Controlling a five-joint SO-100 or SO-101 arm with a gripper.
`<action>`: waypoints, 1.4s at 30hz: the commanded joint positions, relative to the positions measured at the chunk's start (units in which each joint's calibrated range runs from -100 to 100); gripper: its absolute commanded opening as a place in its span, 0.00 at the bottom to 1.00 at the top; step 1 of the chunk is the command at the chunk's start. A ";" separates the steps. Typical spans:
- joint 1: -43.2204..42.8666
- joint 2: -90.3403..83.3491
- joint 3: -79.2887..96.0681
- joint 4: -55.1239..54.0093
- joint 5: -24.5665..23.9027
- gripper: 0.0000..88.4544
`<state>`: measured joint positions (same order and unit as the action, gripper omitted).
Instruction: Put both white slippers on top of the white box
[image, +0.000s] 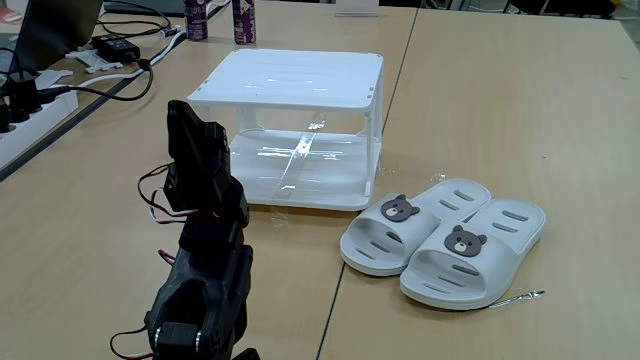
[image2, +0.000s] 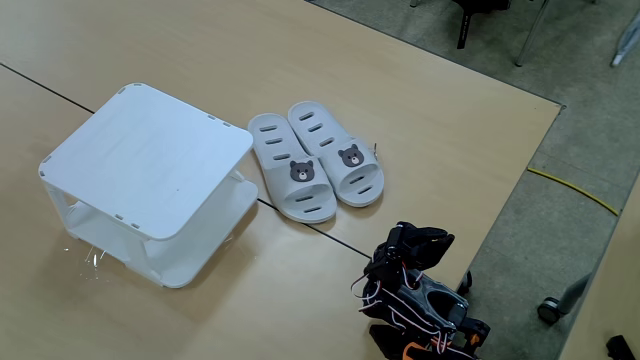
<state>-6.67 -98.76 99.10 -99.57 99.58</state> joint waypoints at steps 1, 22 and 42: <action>0.17 -0.14 0.18 -0.08 0.42 0.01; 0.17 -0.14 0.18 -0.08 0.42 0.01; -0.73 0.11 0.27 0.09 0.42 0.01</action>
<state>-6.67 -98.76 99.10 -99.57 99.58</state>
